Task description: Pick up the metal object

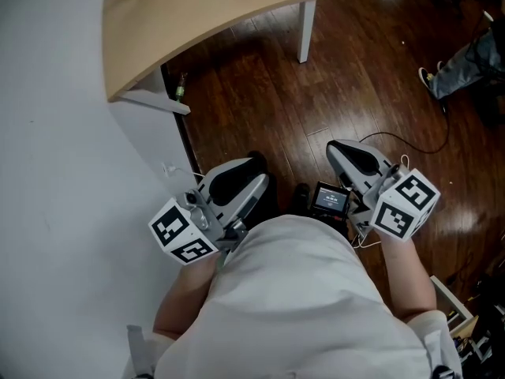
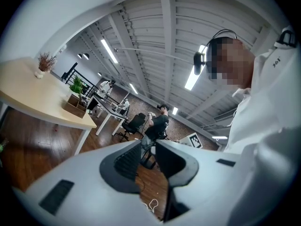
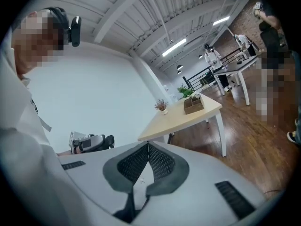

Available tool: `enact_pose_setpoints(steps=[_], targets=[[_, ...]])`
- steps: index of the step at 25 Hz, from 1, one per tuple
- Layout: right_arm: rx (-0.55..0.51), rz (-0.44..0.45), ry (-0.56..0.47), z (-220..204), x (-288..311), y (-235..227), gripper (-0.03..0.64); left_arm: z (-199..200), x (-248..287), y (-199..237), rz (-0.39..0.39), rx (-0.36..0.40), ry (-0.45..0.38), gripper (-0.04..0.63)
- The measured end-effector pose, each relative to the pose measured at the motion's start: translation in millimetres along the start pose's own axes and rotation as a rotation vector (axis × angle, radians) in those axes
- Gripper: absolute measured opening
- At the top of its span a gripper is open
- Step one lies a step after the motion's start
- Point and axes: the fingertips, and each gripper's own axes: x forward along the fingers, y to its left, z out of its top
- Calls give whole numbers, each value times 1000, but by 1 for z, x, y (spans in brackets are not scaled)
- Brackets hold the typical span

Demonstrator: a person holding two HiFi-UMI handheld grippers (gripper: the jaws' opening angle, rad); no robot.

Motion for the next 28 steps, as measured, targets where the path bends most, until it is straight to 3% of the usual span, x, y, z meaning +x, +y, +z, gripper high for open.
enact_pose_setpoints(steps=[15,22,28], targets=[[-15,-82,-16,77,171,-9,0,102,-15,159,-112,-6,16,75],[-19,-115,-23,98,202,-18,0,125,-13,199,-125,-21,8,75],[-10,-125,-32,121,222,-56,0,138,18,231,-122,-40,20,75]])
